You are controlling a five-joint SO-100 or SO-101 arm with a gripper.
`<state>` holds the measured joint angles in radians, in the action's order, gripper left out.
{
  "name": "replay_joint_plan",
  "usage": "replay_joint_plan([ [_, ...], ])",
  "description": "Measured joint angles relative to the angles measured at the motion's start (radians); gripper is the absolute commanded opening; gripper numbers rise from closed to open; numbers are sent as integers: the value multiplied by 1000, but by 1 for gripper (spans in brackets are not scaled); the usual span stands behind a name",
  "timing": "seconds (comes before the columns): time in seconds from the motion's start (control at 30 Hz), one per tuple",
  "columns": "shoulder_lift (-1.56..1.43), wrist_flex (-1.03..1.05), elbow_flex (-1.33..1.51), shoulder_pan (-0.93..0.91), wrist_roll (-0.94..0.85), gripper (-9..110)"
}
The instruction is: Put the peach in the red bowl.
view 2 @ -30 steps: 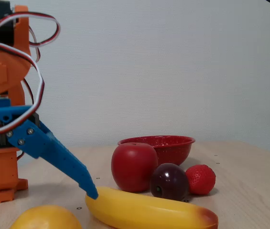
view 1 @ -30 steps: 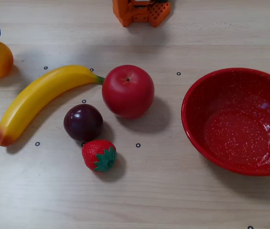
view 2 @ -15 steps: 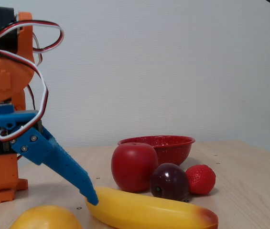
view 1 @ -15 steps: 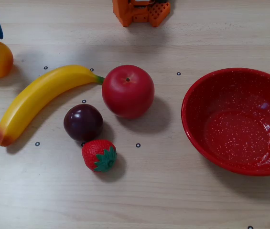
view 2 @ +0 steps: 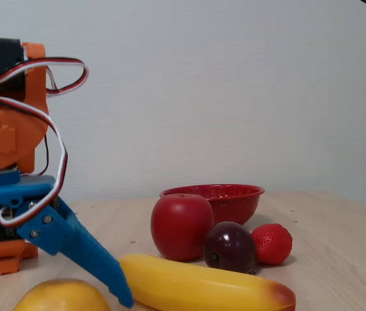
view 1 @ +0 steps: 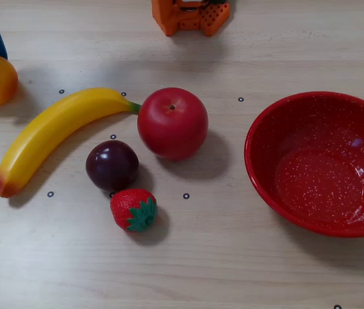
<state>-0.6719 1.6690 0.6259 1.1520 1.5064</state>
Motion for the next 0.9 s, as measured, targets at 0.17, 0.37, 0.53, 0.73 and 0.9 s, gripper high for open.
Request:
replay_joint_plan([
  [0.17, 0, 5, -2, 0, 0, 51],
  [0.37, 0, 9, 0, 0, 11, 51],
  [0.53, 0, 5, 34, 2, 17, 51],
  [0.73, 12, -84, 74, -3, 21, 51],
  [0.9, 12, -121, 74, 3, 18, 51],
])
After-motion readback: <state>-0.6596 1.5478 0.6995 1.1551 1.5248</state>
